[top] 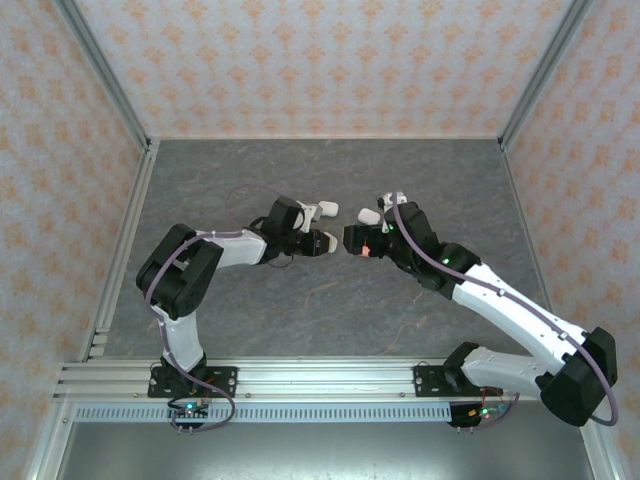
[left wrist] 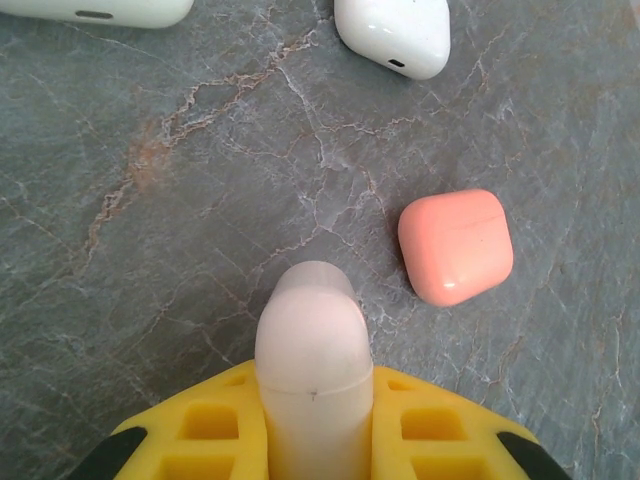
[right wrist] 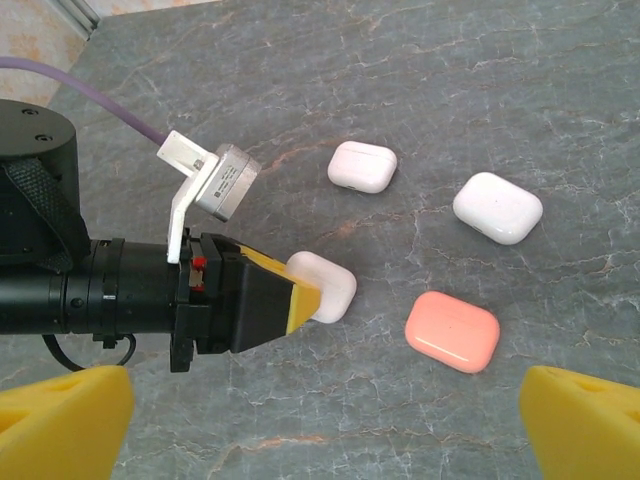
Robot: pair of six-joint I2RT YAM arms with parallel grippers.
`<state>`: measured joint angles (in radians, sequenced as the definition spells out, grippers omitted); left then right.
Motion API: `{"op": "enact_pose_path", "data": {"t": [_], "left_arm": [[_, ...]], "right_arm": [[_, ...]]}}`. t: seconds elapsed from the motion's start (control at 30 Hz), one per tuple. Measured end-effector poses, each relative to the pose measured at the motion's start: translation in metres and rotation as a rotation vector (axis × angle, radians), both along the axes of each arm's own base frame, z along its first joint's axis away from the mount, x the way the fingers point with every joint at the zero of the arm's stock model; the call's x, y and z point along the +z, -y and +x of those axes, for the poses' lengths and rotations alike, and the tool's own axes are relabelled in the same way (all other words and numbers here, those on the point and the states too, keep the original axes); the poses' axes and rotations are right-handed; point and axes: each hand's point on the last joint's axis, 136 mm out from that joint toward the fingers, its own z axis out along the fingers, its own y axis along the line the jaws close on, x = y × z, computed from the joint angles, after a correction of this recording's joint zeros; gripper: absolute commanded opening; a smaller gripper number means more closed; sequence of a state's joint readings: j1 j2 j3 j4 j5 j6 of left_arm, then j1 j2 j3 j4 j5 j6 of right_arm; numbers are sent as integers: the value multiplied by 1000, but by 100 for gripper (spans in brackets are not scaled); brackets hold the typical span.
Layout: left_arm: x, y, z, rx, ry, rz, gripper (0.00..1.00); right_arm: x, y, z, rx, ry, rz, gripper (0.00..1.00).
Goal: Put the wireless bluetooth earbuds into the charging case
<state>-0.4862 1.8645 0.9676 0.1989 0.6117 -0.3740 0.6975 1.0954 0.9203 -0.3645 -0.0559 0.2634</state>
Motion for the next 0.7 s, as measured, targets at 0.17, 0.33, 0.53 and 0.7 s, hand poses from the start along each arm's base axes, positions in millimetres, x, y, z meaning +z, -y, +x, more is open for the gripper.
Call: {"op": "enact_pose_path", "data": {"t": [0.17,0.33,0.53,0.7], "left_arm": [[-3,-1,-1,3,-9,10,35],[-10,-8,-1,13,-10,58,46],[-11,-18,0,25,-11,80,48],[23,-36,-1,50,65,100,56]], "right_arm": [[-3,1,-1,0,-10,-10,99],[-6,7,0,-14,-25,-23,99],[1,14,3,-32,-18,-42,99],[11,32,13,-92,31,-95,99]]}}
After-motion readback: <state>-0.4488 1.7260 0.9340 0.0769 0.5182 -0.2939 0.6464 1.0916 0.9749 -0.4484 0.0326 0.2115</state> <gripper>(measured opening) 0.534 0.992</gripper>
